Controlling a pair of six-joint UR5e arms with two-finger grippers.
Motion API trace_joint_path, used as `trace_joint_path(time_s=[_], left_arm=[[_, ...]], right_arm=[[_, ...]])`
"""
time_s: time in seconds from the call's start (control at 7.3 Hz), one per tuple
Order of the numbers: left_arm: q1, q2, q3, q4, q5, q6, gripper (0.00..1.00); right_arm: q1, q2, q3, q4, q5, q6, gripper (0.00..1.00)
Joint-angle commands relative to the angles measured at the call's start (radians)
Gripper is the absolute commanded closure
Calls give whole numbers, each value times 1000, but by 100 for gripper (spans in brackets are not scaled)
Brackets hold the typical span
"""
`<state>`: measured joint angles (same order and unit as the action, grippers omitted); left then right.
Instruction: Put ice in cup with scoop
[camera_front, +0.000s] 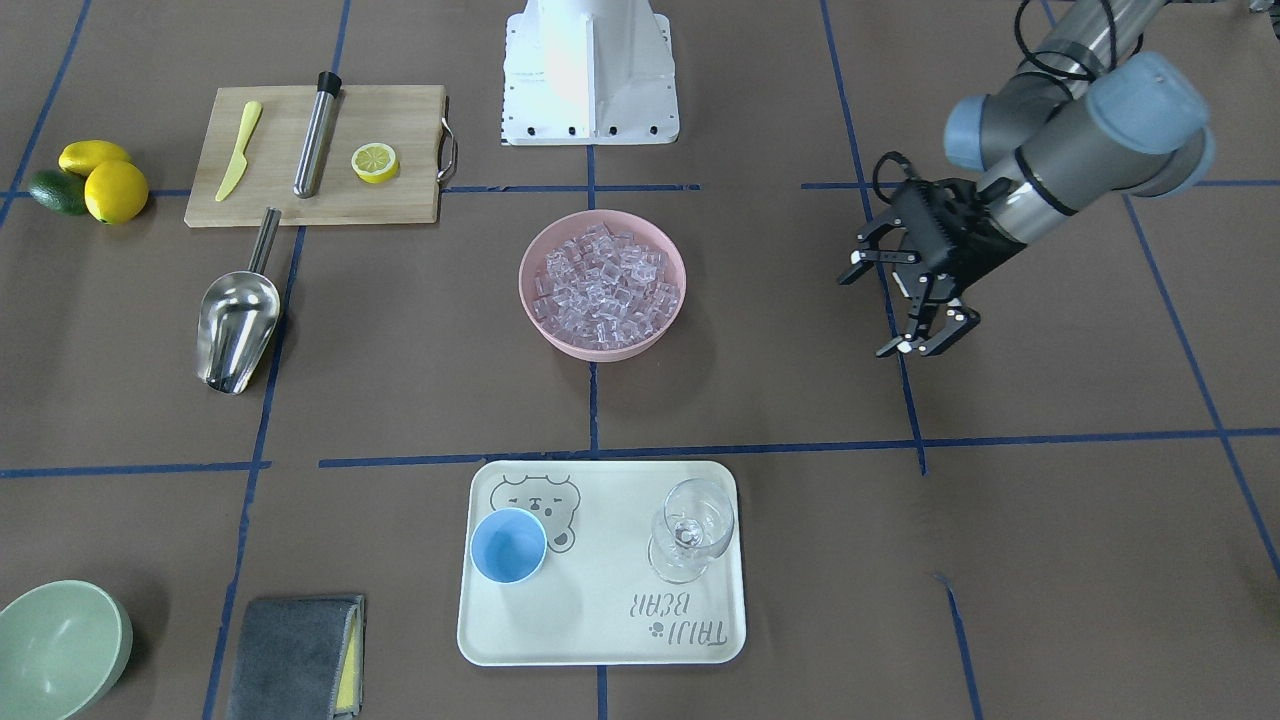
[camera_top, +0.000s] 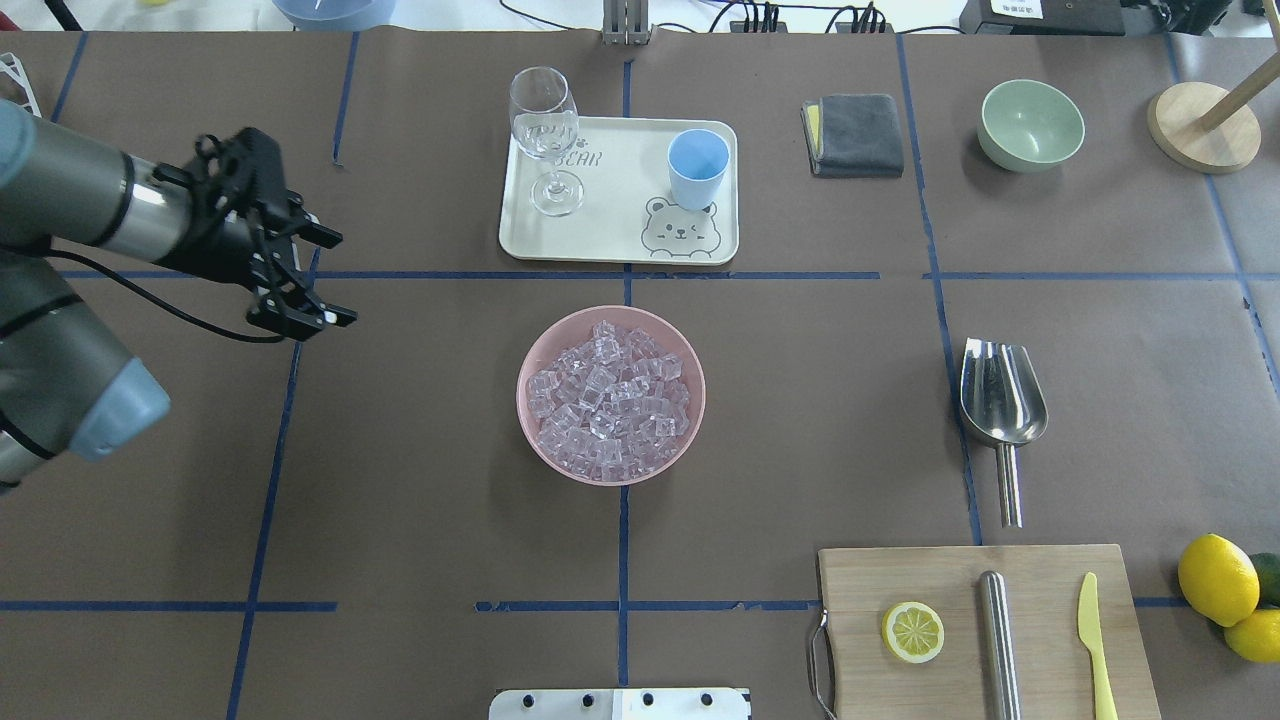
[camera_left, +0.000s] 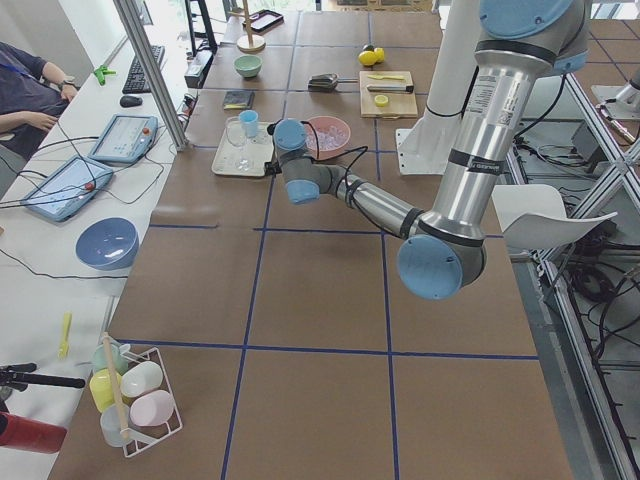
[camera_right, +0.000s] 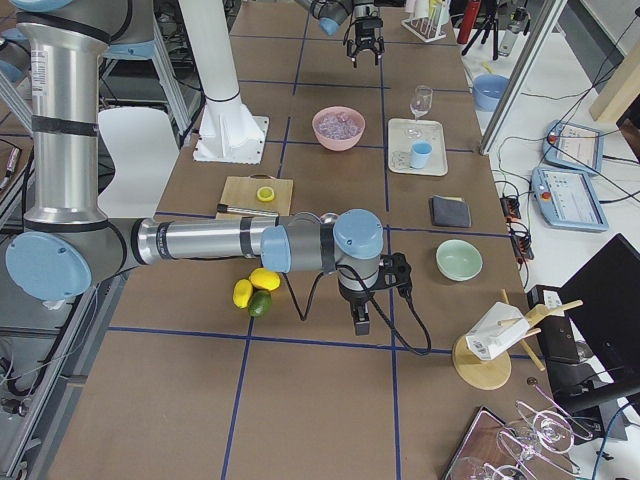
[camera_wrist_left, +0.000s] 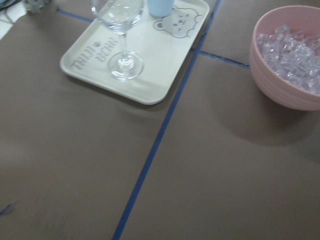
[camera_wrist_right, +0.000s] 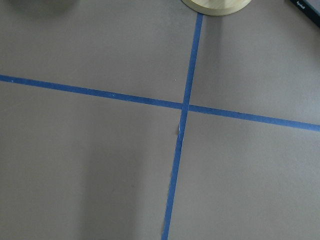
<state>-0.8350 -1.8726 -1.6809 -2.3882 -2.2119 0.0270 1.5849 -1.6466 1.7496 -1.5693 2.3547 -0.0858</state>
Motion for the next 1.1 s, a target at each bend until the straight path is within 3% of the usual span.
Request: trace_joint_path(time_s=[0.0, 0.27, 0.55, 0.96], left_arm=[[162, -40, 10, -9, 139, -1, 0], [227, -80, 64, -57, 139, -1, 0], [257, -97, 189, -249, 141, -1, 0], [301, -135, 236, -314, 199, 2, 0]], right_arm=[[-11, 1, 10, 35, 3, 3, 0], [-37, -1, 10, 54, 5, 4, 0], [-39, -2, 10, 54, 5, 3, 0], [-40, -2, 10, 54, 41, 4, 0]])
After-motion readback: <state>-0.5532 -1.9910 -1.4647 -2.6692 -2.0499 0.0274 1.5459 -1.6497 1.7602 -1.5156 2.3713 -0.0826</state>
